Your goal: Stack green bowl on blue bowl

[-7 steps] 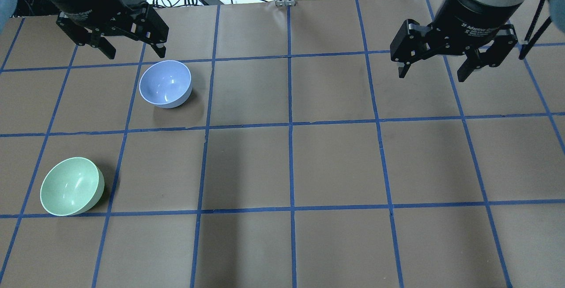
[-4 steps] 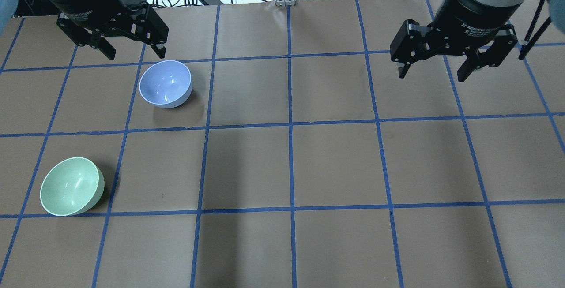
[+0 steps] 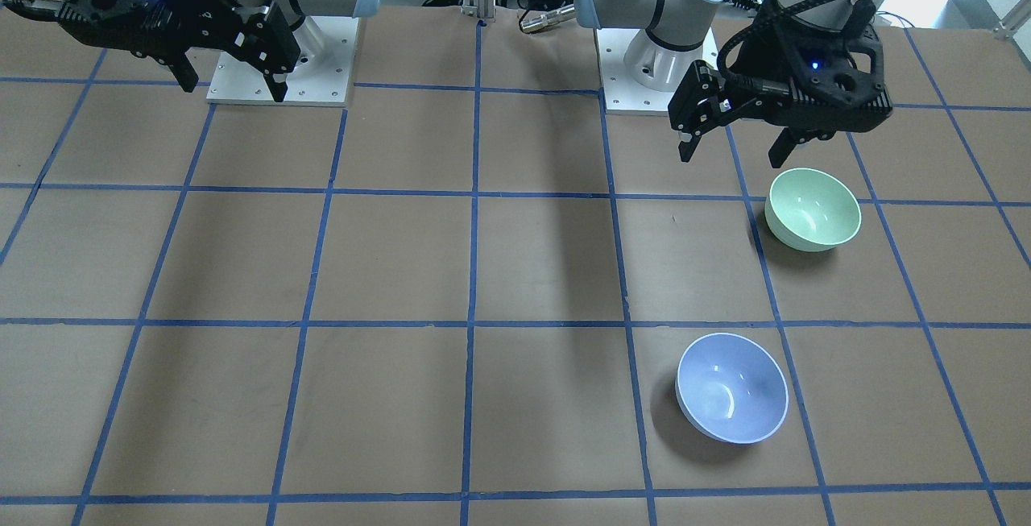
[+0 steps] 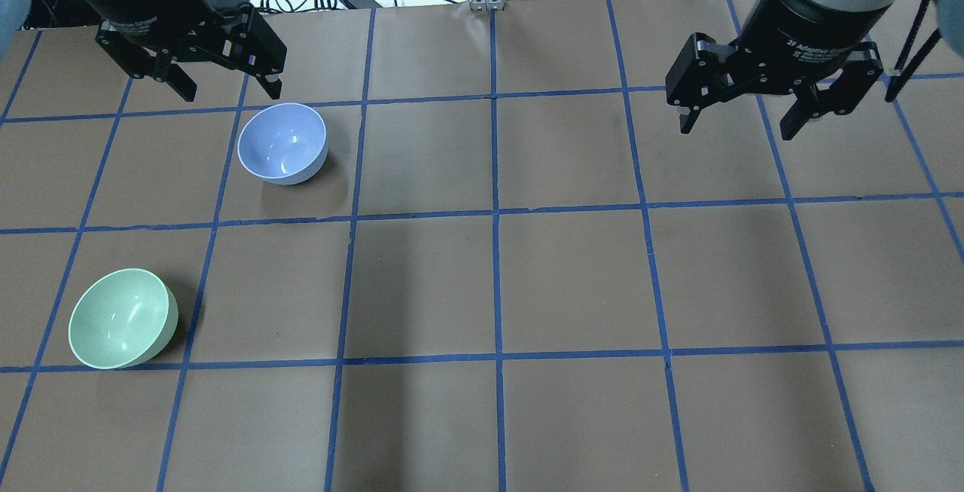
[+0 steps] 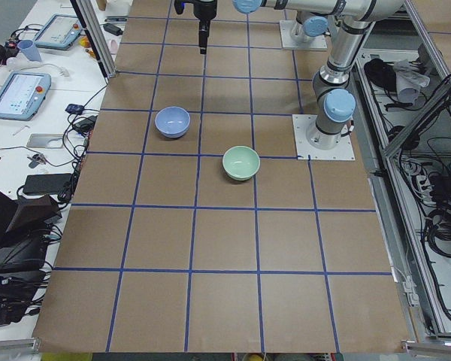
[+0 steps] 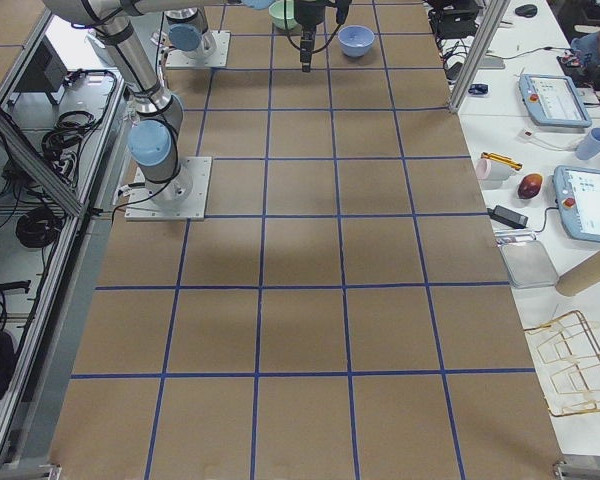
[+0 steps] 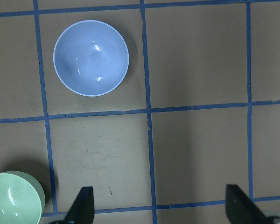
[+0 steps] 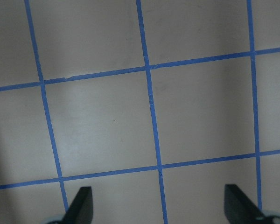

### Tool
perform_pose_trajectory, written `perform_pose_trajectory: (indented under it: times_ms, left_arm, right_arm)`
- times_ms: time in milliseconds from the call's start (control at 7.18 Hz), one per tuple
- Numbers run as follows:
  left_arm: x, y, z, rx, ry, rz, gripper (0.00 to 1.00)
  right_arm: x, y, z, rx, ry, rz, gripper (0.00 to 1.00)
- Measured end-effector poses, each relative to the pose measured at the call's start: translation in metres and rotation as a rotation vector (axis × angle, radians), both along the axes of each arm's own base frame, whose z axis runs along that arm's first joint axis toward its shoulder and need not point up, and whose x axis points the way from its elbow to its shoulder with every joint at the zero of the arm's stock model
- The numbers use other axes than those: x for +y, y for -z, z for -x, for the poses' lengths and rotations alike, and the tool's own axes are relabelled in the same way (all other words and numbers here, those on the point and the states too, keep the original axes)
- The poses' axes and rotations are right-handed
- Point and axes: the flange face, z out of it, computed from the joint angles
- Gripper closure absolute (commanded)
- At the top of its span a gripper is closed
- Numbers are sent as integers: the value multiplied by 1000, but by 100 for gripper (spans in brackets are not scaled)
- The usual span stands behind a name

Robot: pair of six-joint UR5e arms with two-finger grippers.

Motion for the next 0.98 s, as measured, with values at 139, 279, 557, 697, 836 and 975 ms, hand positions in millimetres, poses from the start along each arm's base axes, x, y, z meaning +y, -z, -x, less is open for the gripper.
perform_pose_trajectory:
  times_ms: [139,279,557,697,836,975]
  left_arm:
    - [-1,1,-1,0,-1,-2,0]
    - [-2,1,-1,0,-2,-2,0]
    - [0,4,-5,-1,-9,-11,0]
    - [1,5,-9,-1,-17,-18,0]
    - [1,6,-17,-1,-32,-26,0]
    - [-1,9,-32,0,-60,-39,0]
  right_arm:
    - [0,0,0,0,0,0,0]
    - [0,0,0,0,0,-1,0]
    - [0,0,0,0,0,0,0]
    - [0,0,0,0,0,0,0]
    - [0,0,0,0,0,0,0]
    - [0,0,0,0,0,1,0]
